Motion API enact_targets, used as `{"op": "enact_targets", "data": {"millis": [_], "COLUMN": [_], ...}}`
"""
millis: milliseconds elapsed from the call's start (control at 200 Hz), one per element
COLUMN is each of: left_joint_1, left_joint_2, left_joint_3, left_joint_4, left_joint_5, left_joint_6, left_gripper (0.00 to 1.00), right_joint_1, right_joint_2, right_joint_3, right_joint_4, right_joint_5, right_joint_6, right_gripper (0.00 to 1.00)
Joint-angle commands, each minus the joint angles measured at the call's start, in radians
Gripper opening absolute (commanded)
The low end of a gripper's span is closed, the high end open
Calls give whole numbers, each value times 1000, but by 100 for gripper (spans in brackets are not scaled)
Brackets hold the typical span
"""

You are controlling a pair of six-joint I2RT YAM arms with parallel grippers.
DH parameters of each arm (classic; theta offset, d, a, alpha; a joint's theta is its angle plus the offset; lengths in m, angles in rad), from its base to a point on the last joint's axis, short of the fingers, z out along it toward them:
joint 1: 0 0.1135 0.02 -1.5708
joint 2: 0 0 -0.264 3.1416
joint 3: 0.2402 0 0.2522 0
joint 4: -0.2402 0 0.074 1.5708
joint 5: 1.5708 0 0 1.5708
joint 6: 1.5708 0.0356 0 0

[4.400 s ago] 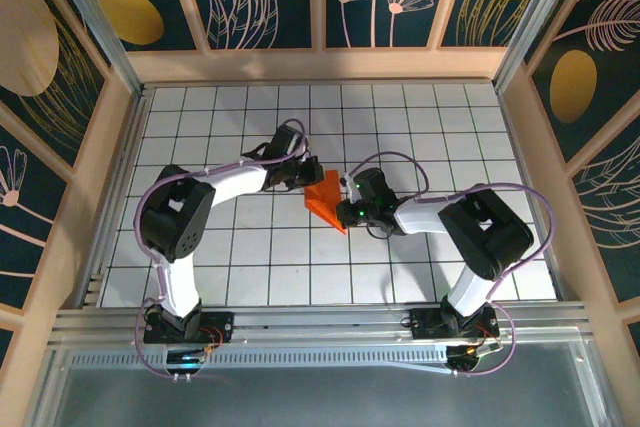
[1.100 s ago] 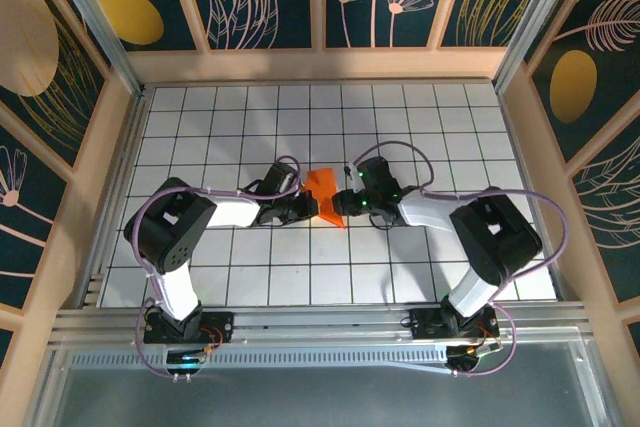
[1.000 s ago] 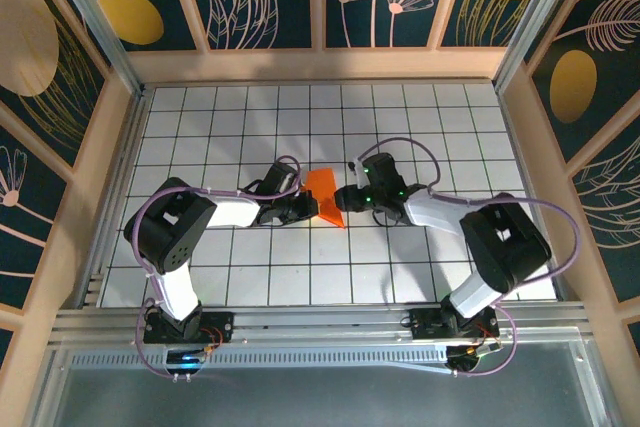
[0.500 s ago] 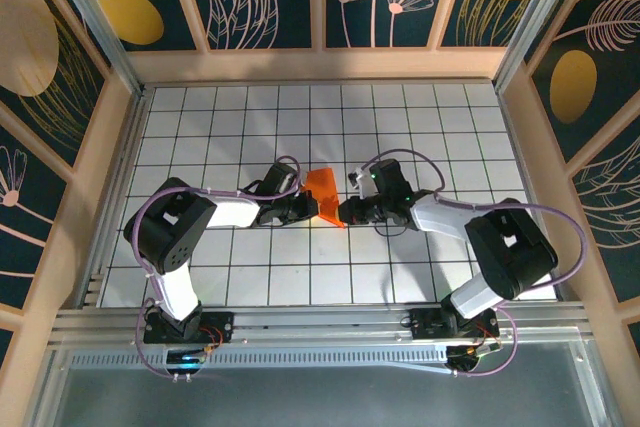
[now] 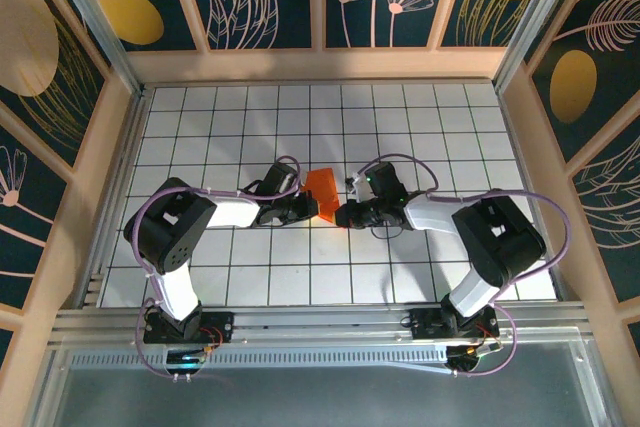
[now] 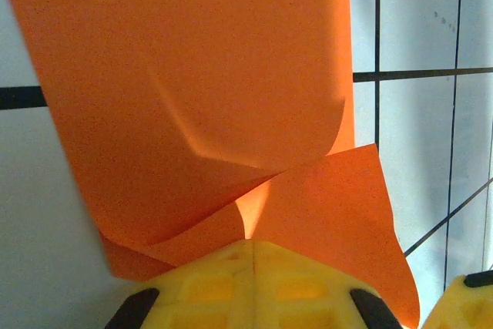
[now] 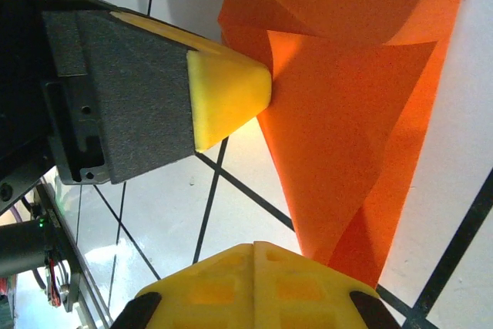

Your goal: Fold a paper plane with a square sheet of paper (fold left side to right side)

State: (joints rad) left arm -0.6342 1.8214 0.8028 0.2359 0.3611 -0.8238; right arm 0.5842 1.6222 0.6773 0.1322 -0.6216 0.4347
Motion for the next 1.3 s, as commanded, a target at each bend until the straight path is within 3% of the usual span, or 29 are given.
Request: {"op": "enact_targets", "data": {"millis": [0,1296], "left_joint_1": [-1,-1], "left_joint_2": [14,24], "left_joint_3": [-28,-24], "left_joint_4": [-60,-60], "left_joint_5": [-44,-48], "left_joint_6": [3,6], "left_gripper": [2,3], "right_joint_1": [5,4], "right_joint_2": [17,88], "right_joint_3": [-15,-30], "right_joint_4": [23,-79], "right_joint_5": [12,69], "right_joint_6": [22,17], "right_gripper": [0,0]}}
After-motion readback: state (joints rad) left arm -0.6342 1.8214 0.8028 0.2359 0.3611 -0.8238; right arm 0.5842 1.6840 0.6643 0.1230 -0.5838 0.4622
